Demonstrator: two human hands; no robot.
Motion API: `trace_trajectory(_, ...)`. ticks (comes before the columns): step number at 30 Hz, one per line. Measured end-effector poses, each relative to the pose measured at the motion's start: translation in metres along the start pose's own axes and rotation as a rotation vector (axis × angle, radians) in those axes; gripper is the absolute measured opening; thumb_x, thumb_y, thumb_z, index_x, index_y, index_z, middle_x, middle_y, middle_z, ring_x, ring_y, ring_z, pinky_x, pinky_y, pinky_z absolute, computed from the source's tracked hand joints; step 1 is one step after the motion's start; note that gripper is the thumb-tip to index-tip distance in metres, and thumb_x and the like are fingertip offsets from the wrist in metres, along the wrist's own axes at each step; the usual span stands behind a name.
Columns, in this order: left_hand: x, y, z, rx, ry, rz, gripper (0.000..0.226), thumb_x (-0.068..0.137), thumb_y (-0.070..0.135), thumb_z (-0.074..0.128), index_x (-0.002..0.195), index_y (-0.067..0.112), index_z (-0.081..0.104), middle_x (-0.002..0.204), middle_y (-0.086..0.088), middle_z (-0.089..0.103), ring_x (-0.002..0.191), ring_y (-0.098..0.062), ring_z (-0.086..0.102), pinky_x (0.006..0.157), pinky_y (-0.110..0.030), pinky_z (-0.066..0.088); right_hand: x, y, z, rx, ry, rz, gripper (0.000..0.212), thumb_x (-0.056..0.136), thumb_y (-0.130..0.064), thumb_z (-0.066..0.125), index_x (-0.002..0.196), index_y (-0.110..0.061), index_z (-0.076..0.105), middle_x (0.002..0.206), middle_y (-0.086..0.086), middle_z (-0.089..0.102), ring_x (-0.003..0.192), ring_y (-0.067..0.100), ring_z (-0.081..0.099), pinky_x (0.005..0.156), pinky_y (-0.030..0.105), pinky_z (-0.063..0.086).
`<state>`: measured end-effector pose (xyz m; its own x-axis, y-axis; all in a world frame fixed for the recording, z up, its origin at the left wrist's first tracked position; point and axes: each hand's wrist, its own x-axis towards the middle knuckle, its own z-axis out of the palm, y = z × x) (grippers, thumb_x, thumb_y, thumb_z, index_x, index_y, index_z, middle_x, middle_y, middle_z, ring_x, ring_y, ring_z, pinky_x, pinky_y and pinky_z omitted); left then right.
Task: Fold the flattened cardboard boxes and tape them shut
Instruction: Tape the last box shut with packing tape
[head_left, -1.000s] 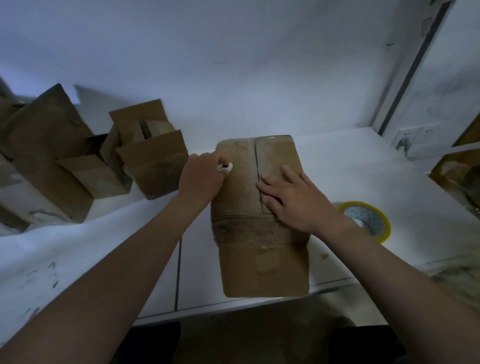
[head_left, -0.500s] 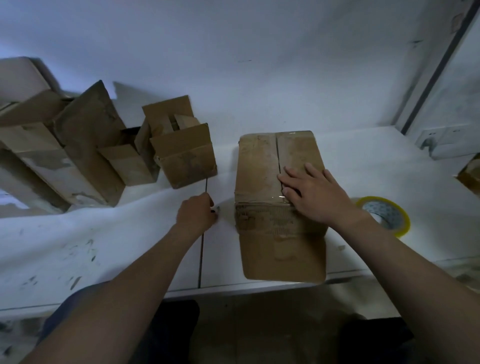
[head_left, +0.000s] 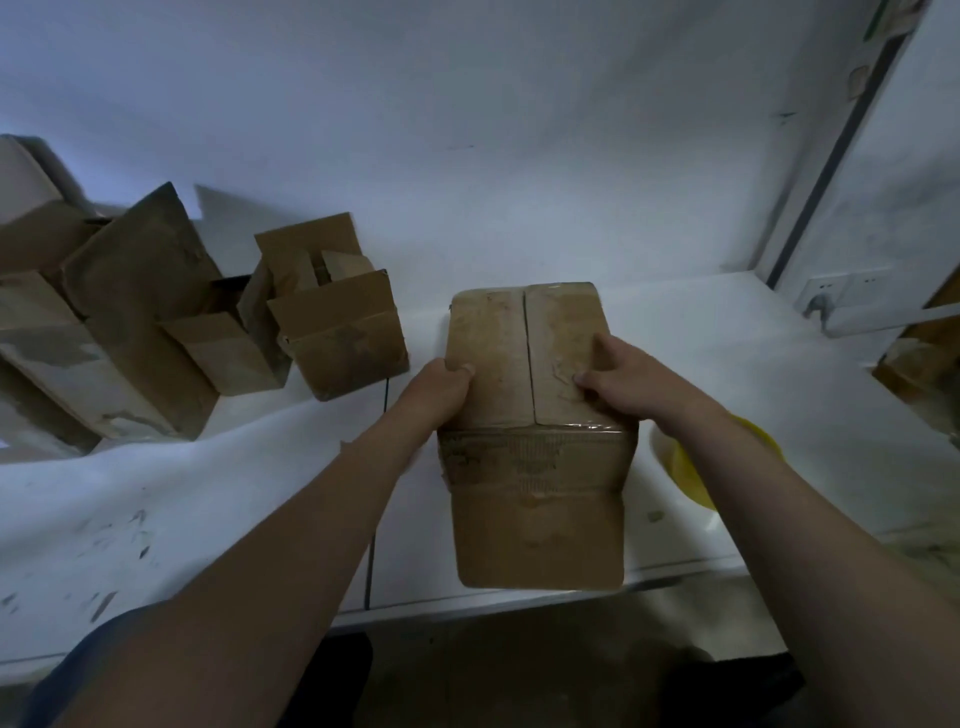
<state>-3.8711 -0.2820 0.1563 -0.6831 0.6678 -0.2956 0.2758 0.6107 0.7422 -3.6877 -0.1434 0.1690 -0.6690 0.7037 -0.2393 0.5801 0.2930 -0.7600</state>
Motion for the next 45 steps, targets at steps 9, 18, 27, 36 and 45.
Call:
trace_trajectory(9, -0.03, 0.045, -0.028, -0.226, 0.228, 0.297, 0.042, 0.103, 0.019, 0.043, 0.144, 0.016, 0.041, 0.128, 0.0, 0.052, 0.116, -0.02, 0.051, 0.095, -0.035, 0.042, -0.028, -0.026, -0.026, 0.156, 0.336, -0.267, 0.084, 0.088, -0.019, 0.074, 0.153, -0.036, 0.024, 0.123, -0.008, 0.045, 0.106, 0.013, 0.053, 0.089, 0.028, 0.043)
trace_trajectory(18, -0.073, 0.068, -0.064, -0.263, 0.175, 0.533, 0.087, 0.085, -0.002, 0.069, 0.148, 0.03, 0.018, 0.108, 0.006, 0.058, 0.094, -0.005, 0.063, 0.066, -0.015, 0.053, -0.065, -0.043, -0.034, 0.452, 0.46, -0.39, 0.059, 0.092, -0.044, 0.067, 0.142, -0.043, 0.036, 0.135, -0.016, 0.046, 0.106, 0.009, 0.062, 0.085, 0.028, 0.055)
trace_trajectory(27, -0.091, 0.069, -0.066, -0.557, 0.158, 0.578, 0.05, 0.098, 0.048, 0.055, 0.142, 0.043, 0.03, 0.131, 0.016, 0.058, 0.115, -0.001, 0.061, 0.09, -0.026, 0.055, -0.083, -0.06, -0.042, 0.758, 0.428, -0.392, 0.043, 0.095, -0.07, 0.039, 0.127, -0.042, 0.042, 0.126, -0.027, 0.048, 0.124, 0.019, 0.052, 0.102, 0.056, 0.048)
trace_trajectory(36, -0.087, 0.072, -0.078, -0.57, 0.169, 0.346, 0.105, 0.052, 0.105, 0.032, 0.133, 0.04, 0.048, 0.136, 0.001, 0.057, 0.121, -0.022, 0.058, 0.098, -0.055, 0.051, -0.083, -0.065, -0.05, 0.777, 0.44, -0.31, 0.074, 0.069, -0.086, 0.045, 0.104, -0.021, 0.052, 0.116, -0.005, 0.062, 0.114, 0.02, 0.06, 0.097, 0.06, 0.051)
trace_trajectory(45, -0.083, 0.048, -0.058, -0.469, 0.096, 0.456, 0.052, 0.097, 0.002, 0.055, 0.14, 0.024, 0.034, 0.107, 0.004, 0.069, 0.084, 0.003, 0.068, 0.066, -0.017, 0.053, -0.072, -0.028, -0.05, 0.61, 0.385, -0.414, 0.054, 0.081, -0.015, 0.066, 0.127, -0.032, 0.044, 0.137, -0.007, 0.053, 0.117, 0.014, 0.06, 0.091, 0.042, 0.056)
